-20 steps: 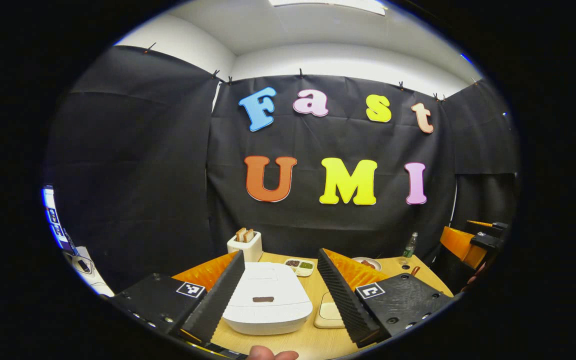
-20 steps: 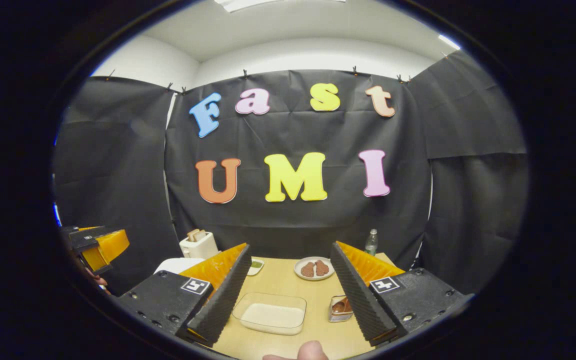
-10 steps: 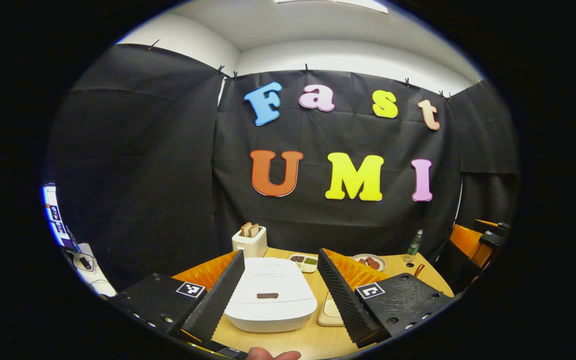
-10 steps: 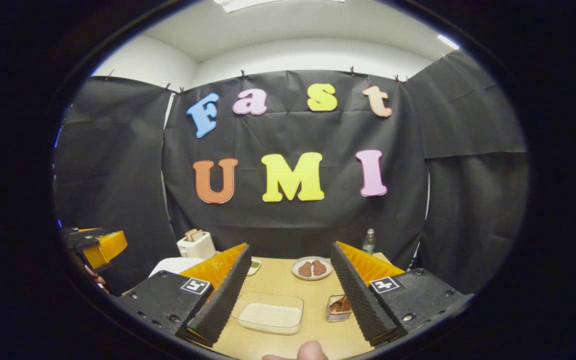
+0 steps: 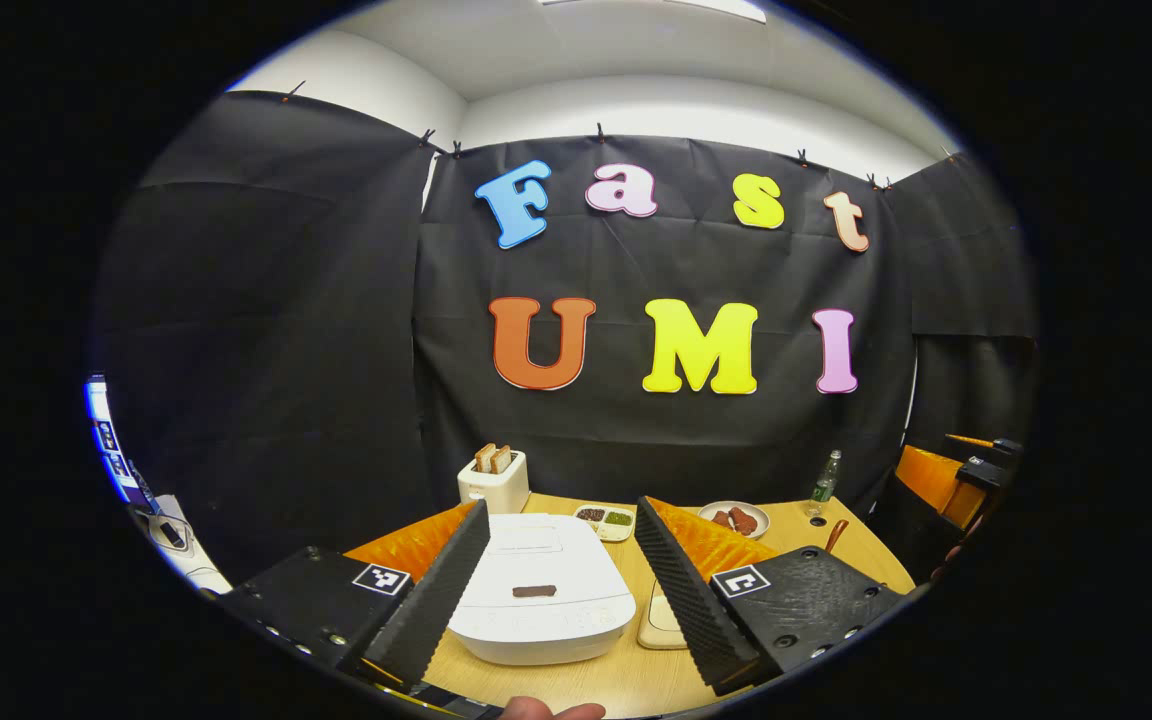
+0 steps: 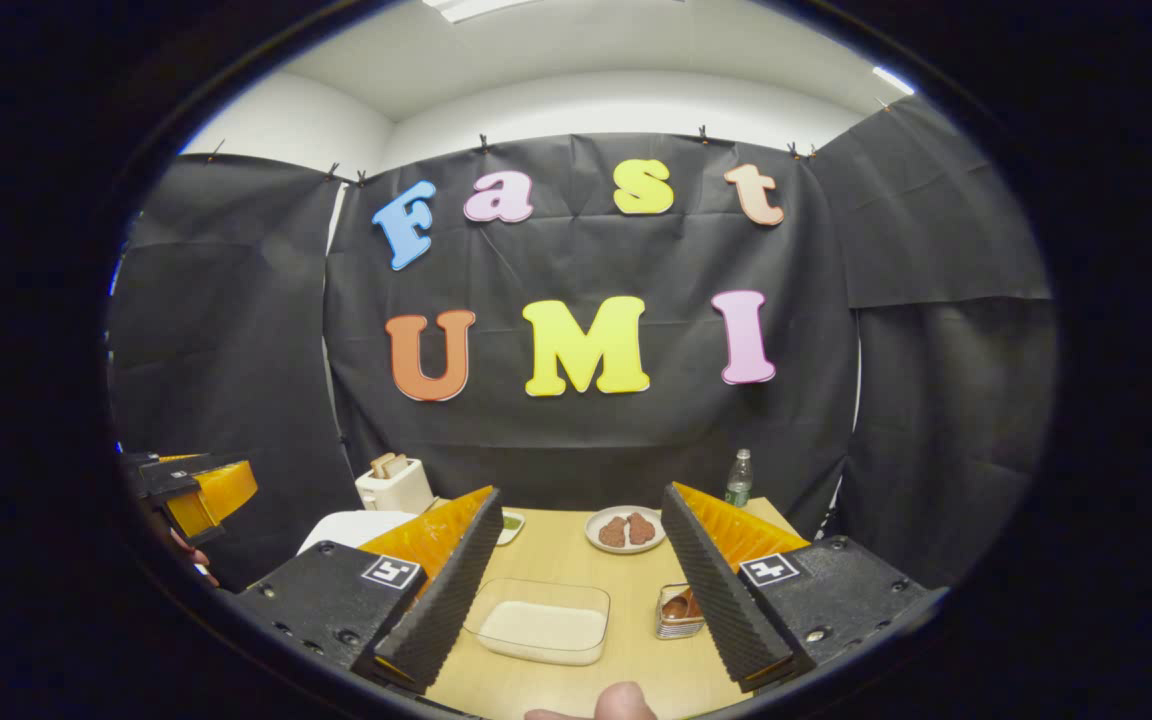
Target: Close the left gripper, press the button to open the rice cooker; take a wooden spoon from the chopstick holder with the right hand, scoop a spoonful of rice and pour it into the rice cooker, then put the wooden spoon back into the chopstick holder.
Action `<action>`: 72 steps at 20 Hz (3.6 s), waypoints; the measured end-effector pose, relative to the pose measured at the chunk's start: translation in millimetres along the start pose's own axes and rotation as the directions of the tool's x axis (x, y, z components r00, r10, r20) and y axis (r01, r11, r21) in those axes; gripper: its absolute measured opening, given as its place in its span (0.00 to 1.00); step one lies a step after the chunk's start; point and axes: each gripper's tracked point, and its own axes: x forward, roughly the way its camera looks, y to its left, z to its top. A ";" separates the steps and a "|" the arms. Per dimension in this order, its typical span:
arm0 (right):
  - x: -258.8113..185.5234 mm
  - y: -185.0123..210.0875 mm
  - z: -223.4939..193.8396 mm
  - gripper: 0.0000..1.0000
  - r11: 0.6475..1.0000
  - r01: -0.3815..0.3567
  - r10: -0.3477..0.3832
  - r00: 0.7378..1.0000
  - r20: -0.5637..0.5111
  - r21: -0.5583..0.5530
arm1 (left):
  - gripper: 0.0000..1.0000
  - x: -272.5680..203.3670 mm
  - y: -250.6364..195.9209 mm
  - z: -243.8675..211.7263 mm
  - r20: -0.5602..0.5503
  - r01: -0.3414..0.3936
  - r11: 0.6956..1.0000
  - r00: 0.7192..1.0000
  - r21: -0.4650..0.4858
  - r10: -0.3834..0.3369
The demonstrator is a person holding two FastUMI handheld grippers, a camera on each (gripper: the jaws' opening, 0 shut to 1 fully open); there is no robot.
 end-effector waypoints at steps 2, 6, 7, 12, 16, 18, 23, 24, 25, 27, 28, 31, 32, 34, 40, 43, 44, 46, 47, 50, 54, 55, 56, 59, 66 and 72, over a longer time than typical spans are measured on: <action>1.3 0.0 -1.4 0.98 1.000 -0.001 0.001 1.000 -0.005 0.006 | 0.94 0.9 -1.1 -2.0 -0.008 0.007 1.000 1.000 0.002 -0.007; 5.2 0.8 -5.6 0.99 1.000 0.001 -0.001 1.000 -0.020 0.005 | 0.94 2.9 0.9 -8.4 -0.033 0.013 1.000 0.999 0.010 -0.013; 6.5 2.0 -6.5 0.99 1.000 -0.002 0.002 1.000 -0.023 0.005 | 0.94 4.5 0.1 -11.1 -0.041 0.017 1.000 0.999 0.008 -0.017; 13.4 6.9 -19.6 1.00 1.000 -0.019 0.020 0.998 -0.063 0.009 | 0.94 10.1 1.0 -32.5 -0.122 0.026 1.000 0.992 0.003 -0.026; 22.6 -0.3 -17.7 1.00 1.000 -0.016 0.017 0.998 -0.064 0.013 | 0.93 20.6 4.1 -58.1 -0.228 0.019 1.000 0.973 -0.023 -0.023; 27.0 -5.5 -17.1 1.00 1.000 -0.014 0.014 0.998 -0.062 0.015 | 0.73 27.0 6.9 -65.1 -0.270 0.021 0.999 0.962 -0.028 -0.027; 39.8 -17.4 -13.6 1.00 1.000 -0.010 0.012 0.998 -0.054 0.024 | 0.34 46.4 16.1 -90.6 -0.375 0.010 1.000 0.927 -0.008 -0.012; 42.1 -19.3 -14.4 1.00 1.000 -0.009 0.010 0.998 -0.054 0.025 | 0.19 60.7 20.8 -99.0 -0.389 -0.009 1.000 0.921 -0.011 0.004; 44.5 -22.0 -15.5 1.00 1.000 -0.006 0.008 0.998 -0.058 0.025 | 0.00 53.8 19.8 -96.0 -0.409 0.006 1.000 0.912 -0.026 -0.016; 48.7 -27.4 -19.9 1.00 1.000 0.000 0.002 0.998 -0.068 0.020 | 0.07 61.8 18.2 -111.4 -0.449 0.020 0.999 0.893 -0.040 -0.036; 50.8 -30.1 -21.5 1.00 1.000 0.002 -0.001 0.998 -0.070 0.015 | 0.00 62.6 18.6 -113.6 -0.461 0.027 0.998 0.886 -0.058 -0.051; 57.1 -36.9 -24.9 1.00 1.000 0.009 -0.009 0.997 -0.077 0.004 | 0.00 79.3 18.3 -130.0 -0.494 0.041 0.995 0.866 -0.090 -0.080; 59.5 -39.1 -26.5 1.00 1.000 0.012 -0.011 0.997 -0.082 0.008 | 0.00 85.7 19.8 -135.8 -0.505 0.034 0.994 0.859 -0.100 -0.080; 65.4 -42.3 -31.4 0.99 1.000 0.012 -0.010 0.996 -0.094 0.023 | 0.00 96.6 25.1 -149.4 -0.529 0.020 0.993 0.845 -0.120 -0.081; 77.4 -52.0 -45.5 0.99 1.000 0.021 -0.018 0.990 -0.141 0.023 | 0.00 119.0 33.9 -186.2 -0.569 -0.038 0.984 0.819 -0.174 -0.069; 82.4 -53.7 -50.6 0.99 0.999 0.023 -0.018 0.987 -0.161 0.029 | 0.00 120.4 33.7 -193.1 -0.577 -0.042 0.984 0.814 -0.174 -0.068; 83.2 -52.7 -51.7 1.00 0.999 0.020 -0.015 0.986 -0.166 0.030 | 0.00 119.9 33.4 -197.0 -0.584 -0.042 0.985 0.809 -0.170 -0.067; 84.7 -49.5 -51.1 1.00 1.000 0.009 -0.004 0.986 -0.166 0.030 | 0.00 121.8 33.5 -196.0 -0.576 -0.039 0.985 0.815 -0.169 -0.067; 84.5 -49.0 -51.0 1.00 1.000 0.007 -0.002 0.986 -0.167 0.026 | 0.00 120.3 33.4 -197.5 -0.580 -0.043 0.984 0.812 -0.174 -0.067; 84.5 -45.2 -53.2 0.98 1.000 -0.005 0.009 0.985 -0.171 0.026 | 0.00 116.6 31.5 -200.3 -0.601 -0.076 0.973 0.796 -0.216 -0.071; 80.1 -41.8 -57.7 1.00 0.999 -0.016 0.024 0.982 -0.188 0.044 | 0.00 121.2 34.1 -195.2 -0.581 -0.075 0.977 0.812 -0.199 -0.055; 78.9 -43.6 -55.7 1.00 0.999 -0.013 0.021 0.983 -0.185 0.043 | 0.00 124.8 35.6 -183.3 -0.545 -0.078 0.981 0.838 -0.175 -0.031; 77.7 -46.2 -53.8 1.00 0.999 -0.008 0.016 0.984 -0.179 0.042 | 0.01 129.1 36.7 -171.7 -0.515 -0.088 0.984 0.857 -0.156 -0.005; 75.1 -54.9 -47.7 1.00 0.999 0.011 -0.003 0.986 -0.165 0.049 | 0.01 137.6 35.2 -118.0 -0.372 -0.065 0.993 0.928 -0.099 0.024; 62.6 -73.0 -41.7 0.98 0.998 0.048 -0.041 0.987 -0.157 0.040 | 0.19 187.4 33.6 -23.3 -0.123 -0.035 0.999 0.992 -0.019 0.033; 55.2 -95.7 -42.4 0.99 0.995 0.087 -0.080 0.984 -0.157 0.043 | 0.62 172.9 13.7 29.7 0.036 0.014 0.999 0.999 0.043 -0.015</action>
